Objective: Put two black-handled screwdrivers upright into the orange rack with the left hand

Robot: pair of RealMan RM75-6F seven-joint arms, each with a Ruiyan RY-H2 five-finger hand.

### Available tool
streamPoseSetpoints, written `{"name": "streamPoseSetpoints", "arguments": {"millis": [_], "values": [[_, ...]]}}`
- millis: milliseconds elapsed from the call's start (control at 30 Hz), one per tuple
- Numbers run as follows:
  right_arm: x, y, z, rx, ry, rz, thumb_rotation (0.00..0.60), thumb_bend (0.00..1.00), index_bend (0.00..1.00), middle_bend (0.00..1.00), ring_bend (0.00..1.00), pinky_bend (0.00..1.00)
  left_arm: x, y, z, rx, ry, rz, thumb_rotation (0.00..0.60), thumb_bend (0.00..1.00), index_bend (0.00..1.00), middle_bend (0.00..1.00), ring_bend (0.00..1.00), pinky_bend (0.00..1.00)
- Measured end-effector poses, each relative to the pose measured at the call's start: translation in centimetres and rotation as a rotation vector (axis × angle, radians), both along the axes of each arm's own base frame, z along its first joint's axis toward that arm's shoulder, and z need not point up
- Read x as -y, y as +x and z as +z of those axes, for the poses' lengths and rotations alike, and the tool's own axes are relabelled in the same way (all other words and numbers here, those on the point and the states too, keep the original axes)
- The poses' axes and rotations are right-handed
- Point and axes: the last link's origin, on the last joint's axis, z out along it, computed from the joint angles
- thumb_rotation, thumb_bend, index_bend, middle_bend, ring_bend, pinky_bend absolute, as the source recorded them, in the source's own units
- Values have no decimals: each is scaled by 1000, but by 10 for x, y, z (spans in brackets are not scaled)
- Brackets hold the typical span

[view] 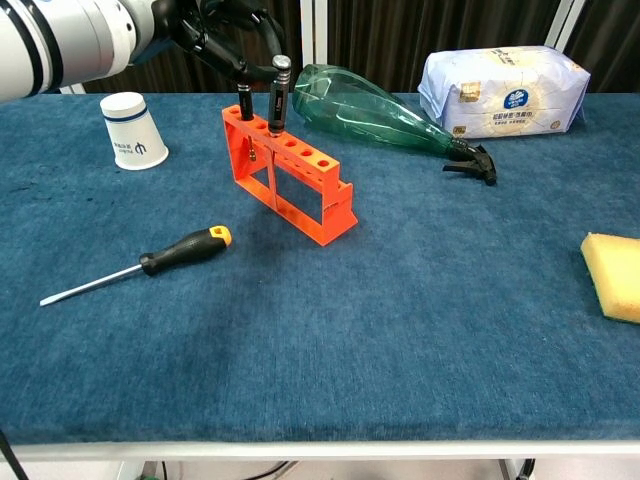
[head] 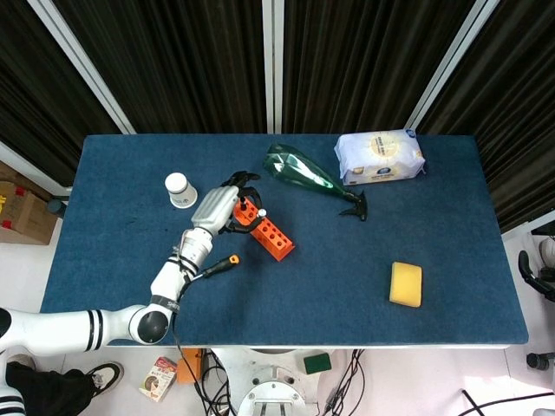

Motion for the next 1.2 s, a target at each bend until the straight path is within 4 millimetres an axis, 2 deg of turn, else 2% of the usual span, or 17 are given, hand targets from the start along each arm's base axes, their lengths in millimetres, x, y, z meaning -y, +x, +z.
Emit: {"name": "streamPoseSetpoints", "arguments": {"millis": [733,1200], "values": [[2,0,-1,0,1,-1,600,385,0,0,0,0,-11,-6,2,54,-43,70,589,313,518,138,11,156],[2,1,-2,-3,2,1,600,385,0,0,0,0,-10,-13,-1,40,-57,69,587,313,523,138,12,155]]}}
